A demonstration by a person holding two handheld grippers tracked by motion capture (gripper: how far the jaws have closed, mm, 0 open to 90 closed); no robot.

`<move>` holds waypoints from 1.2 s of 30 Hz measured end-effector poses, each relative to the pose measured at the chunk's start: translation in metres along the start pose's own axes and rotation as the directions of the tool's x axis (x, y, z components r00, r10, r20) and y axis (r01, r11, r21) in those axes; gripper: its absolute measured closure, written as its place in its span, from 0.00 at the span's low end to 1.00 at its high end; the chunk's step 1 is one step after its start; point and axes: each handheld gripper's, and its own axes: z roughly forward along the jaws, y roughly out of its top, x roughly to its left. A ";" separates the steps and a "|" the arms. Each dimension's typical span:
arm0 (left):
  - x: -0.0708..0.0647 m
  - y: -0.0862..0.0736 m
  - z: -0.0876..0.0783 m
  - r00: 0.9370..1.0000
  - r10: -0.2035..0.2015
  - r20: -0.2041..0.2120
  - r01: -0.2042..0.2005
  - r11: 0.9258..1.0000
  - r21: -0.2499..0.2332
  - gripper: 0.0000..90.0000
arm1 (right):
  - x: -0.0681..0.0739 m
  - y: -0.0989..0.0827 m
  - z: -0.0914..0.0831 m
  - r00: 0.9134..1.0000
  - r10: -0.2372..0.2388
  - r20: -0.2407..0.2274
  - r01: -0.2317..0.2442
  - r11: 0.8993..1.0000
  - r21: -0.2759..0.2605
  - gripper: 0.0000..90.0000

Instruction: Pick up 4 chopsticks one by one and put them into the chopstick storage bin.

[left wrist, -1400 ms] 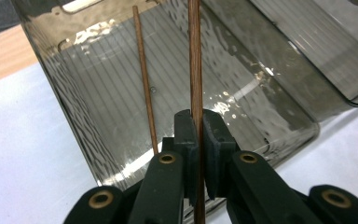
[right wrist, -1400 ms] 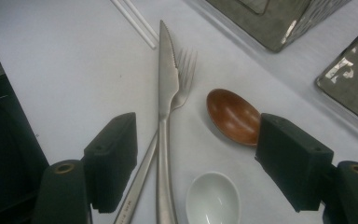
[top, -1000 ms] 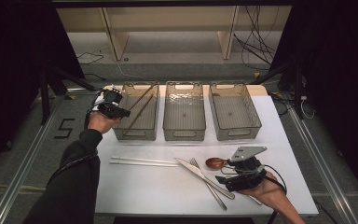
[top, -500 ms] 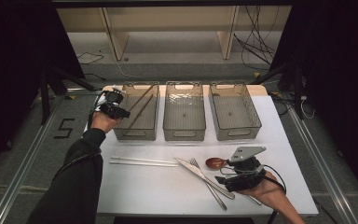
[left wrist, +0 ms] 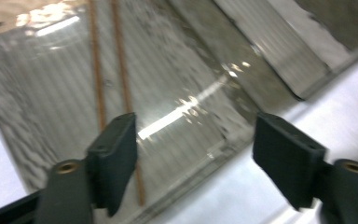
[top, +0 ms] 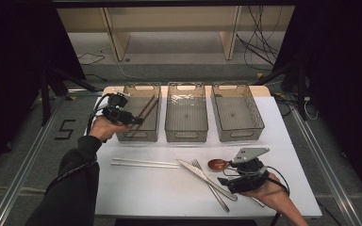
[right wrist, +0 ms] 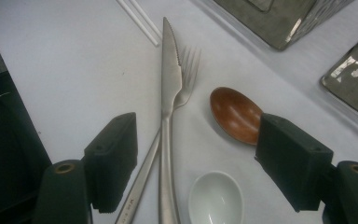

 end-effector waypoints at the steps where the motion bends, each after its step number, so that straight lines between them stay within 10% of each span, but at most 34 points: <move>1: -0.005 -0.002 -0.002 1.000 0.012 0.015 -0.012 1.000 -0.009 0.28 | 0.000 0.000 0.000 1.000 0.000 0.000 0.000 1.000 -0.001 0.34; 15: -0.057 -0.034 -0.020 0.969 0.244 0.046 -0.246 0.968 0.039 0.18 | 0.002 0.001 -0.002 1.000 -0.007 0.000 0.007 1.000 -0.017 0.33; 29: -0.065 -0.058 -0.009 0.958 0.278 0.065 -0.283 0.954 0.095 0.18 | 0.002 0.001 -0.001 1.000 -0.001 0.003 0.001 1.000 -0.020 0.33; 36: -0.064 -0.069 -0.003 0.945 0.319 0.076 -0.328 0.930 0.168 0.18 | 0.001 0.001 -0.001 1.000 -0.002 0.003 0.002 1.000 -0.024 0.32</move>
